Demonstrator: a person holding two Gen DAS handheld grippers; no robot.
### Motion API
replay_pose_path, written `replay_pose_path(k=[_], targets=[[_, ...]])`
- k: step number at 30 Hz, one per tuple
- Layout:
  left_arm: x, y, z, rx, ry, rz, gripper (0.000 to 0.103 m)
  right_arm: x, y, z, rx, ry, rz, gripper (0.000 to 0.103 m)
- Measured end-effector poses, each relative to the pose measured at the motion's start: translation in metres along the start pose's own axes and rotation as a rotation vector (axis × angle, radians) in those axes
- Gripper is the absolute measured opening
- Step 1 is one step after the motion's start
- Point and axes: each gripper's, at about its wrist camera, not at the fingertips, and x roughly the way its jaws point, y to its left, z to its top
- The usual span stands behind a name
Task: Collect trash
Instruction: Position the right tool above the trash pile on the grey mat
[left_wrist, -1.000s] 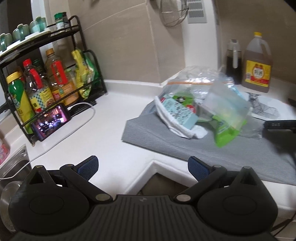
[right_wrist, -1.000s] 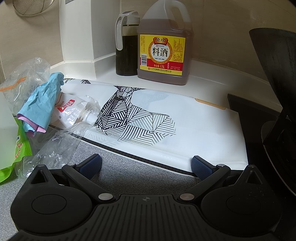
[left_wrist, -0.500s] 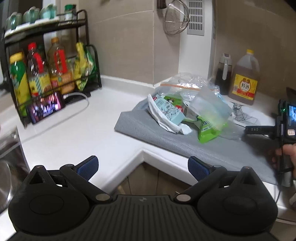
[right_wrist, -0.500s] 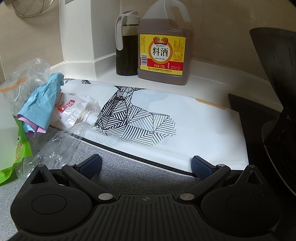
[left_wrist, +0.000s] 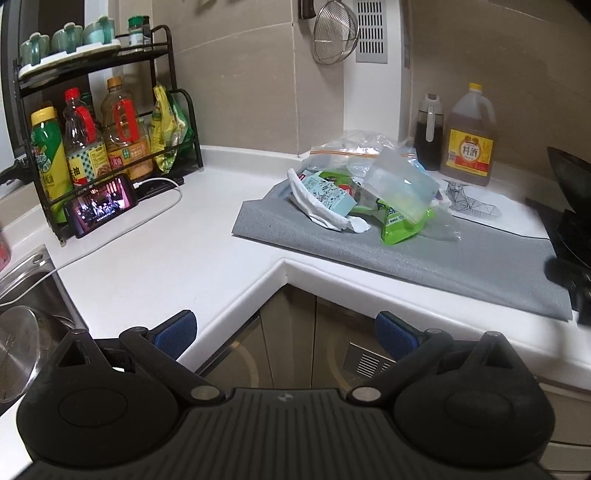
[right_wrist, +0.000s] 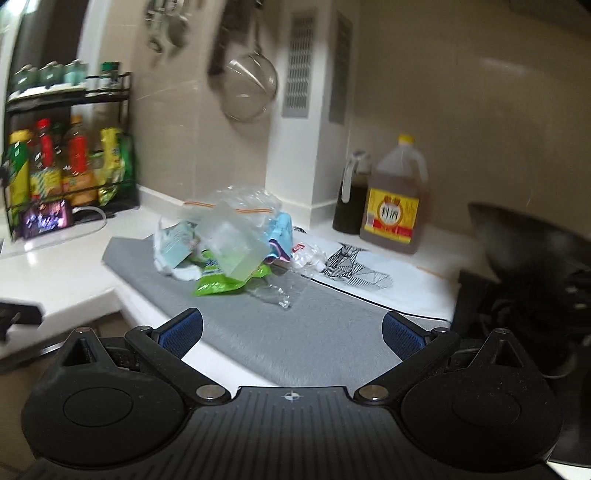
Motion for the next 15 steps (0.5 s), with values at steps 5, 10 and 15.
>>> replay_pose_path(k=[5, 10, 15], targets=[[-0.018, -0.002, -0.009, 0.015, -0.001, 0.000, 0.103, -0.034, 0.011, -0.010, -0.001, 0.023, -0.006, 0.103], [-0.032, -0.001, -0.018, 0.013, 0.004, -0.018, 0.103, -0.044, 0.023, -0.013, 0.008, 0.043, 0.027, 0.103], [-0.036, 0.002, -0.025, 0.001, 0.015, -0.024, 0.103, -0.047, 0.036, -0.011, -0.025, 0.040, 0.033, 0.103]])
